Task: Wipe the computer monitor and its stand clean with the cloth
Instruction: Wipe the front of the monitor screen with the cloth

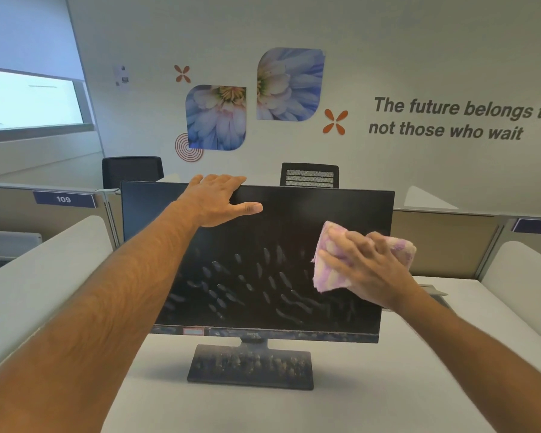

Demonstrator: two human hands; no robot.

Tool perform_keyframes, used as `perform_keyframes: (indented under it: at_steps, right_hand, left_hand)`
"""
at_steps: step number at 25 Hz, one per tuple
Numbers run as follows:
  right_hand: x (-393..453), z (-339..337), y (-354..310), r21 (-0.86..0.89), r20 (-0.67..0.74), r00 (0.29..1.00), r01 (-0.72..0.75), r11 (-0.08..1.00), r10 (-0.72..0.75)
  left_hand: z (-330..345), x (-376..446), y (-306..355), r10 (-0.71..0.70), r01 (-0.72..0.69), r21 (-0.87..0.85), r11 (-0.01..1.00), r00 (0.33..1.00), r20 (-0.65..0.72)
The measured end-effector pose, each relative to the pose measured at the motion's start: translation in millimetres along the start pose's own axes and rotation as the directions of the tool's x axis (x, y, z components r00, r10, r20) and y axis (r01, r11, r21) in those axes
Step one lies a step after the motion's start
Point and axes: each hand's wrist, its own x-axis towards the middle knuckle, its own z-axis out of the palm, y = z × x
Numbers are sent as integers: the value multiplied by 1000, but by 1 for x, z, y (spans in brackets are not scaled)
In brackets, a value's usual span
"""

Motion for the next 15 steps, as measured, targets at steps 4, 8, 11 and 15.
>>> perform_keyframes:
  at_steps: [4,8,11,15]
  right_hand:
    - [0,0,-2,13,82,977,198,980,-198]
    - [12,-1,-10,54,63,998,-25,998,22]
    - [5,7,-25,3,107,953,285,958,-284]
    - [19,-2,-13,88,38,999,-36,995,33]
  left_hand:
    - [-2,-5,-10,-14,14,0,1000,1000,11]
    - [-4,-10,-18,-16,16,-2,1000,1000,9]
    - [-4,-11,-24,-12,12,1,1000,1000,12]
    - [-5,-14,-37,-24,24,1,1000,1000,11]
